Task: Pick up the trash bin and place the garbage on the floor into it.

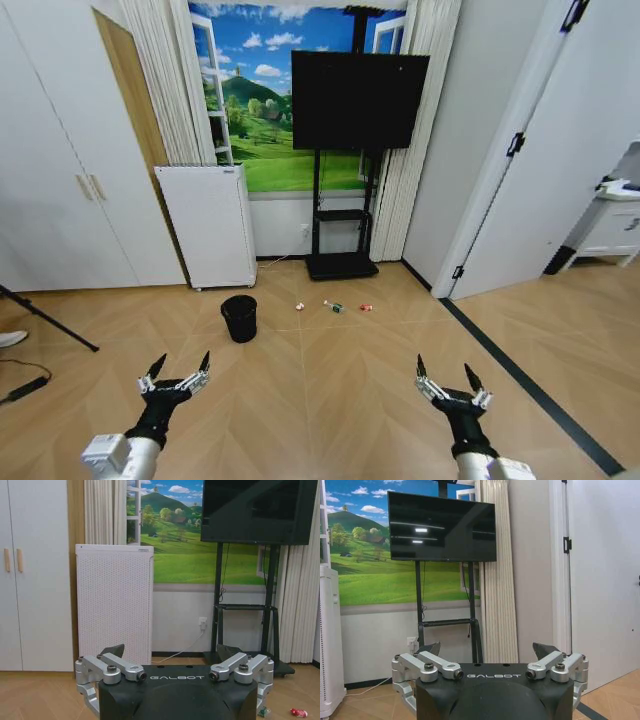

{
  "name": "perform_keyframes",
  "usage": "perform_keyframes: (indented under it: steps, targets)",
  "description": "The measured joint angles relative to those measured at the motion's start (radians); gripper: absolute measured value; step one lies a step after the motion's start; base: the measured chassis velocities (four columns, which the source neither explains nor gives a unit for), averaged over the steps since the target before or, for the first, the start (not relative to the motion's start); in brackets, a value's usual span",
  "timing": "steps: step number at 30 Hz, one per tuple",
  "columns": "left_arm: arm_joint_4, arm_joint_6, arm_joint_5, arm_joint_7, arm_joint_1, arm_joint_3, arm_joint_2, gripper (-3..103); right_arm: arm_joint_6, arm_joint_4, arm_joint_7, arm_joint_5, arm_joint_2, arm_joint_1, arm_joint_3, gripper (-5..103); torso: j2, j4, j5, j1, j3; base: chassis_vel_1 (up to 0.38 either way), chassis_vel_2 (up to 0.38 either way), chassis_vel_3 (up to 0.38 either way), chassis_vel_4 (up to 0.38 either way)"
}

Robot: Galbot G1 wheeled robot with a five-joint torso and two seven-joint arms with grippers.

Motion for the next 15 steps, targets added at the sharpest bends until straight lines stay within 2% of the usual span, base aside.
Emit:
perform_keyframes:
  steps: [11,15]
  targets:
    - [0.0,0.0,0.0,0.001,0.0,-0.001,0.002,100,-0.01,0.0,0.0,0.001,0.0,-0.001,-0.002,100,0.0,0.0,0.0,0.0,0.0,0.0,0.0,0.0,0.0]
    - [-0.002,0.0,0.0,0.001,0.002,-0.001,0.002,100,-0.046,0.005,0.023,0.001,0.001,-0.003,0.0,100,0.0,0.0,0.0,0.0,0.0,0.0,0.0,0.0,0.0]
